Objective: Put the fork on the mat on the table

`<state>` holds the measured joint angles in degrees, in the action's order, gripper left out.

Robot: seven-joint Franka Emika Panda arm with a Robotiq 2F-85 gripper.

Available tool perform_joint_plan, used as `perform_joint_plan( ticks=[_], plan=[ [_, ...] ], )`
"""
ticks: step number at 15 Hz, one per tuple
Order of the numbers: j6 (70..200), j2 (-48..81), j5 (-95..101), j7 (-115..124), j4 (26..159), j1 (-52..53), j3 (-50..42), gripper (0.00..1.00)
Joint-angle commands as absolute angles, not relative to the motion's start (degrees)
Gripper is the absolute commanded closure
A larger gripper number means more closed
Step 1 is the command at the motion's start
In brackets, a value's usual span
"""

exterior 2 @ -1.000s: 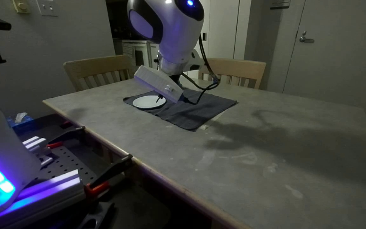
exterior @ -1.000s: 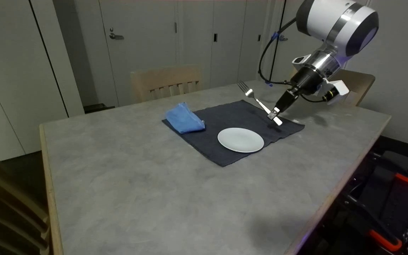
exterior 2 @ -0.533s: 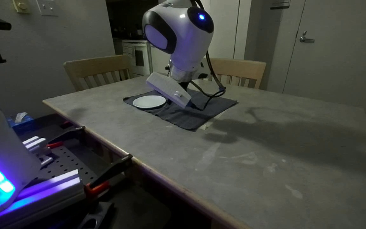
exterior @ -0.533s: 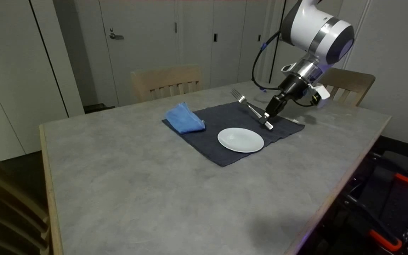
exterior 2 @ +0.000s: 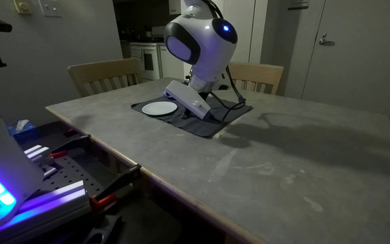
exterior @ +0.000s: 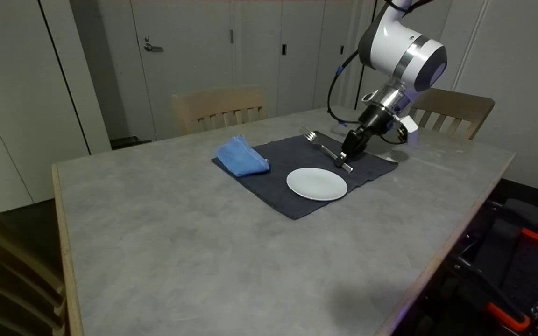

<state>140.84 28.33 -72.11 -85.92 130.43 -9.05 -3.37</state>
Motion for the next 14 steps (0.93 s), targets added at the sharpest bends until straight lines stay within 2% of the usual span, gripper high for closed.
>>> perform_joint_plan(
  ticks=[1, 14],
  plan=[
    [138.9, 31.7, -70.4, -84.2, 127.1, -9.3, -3.9, 0.99],
    [133.3, 32.1, -58.8, -78.1, 125.6, -10.0, -4.3, 0.99]
  ],
)
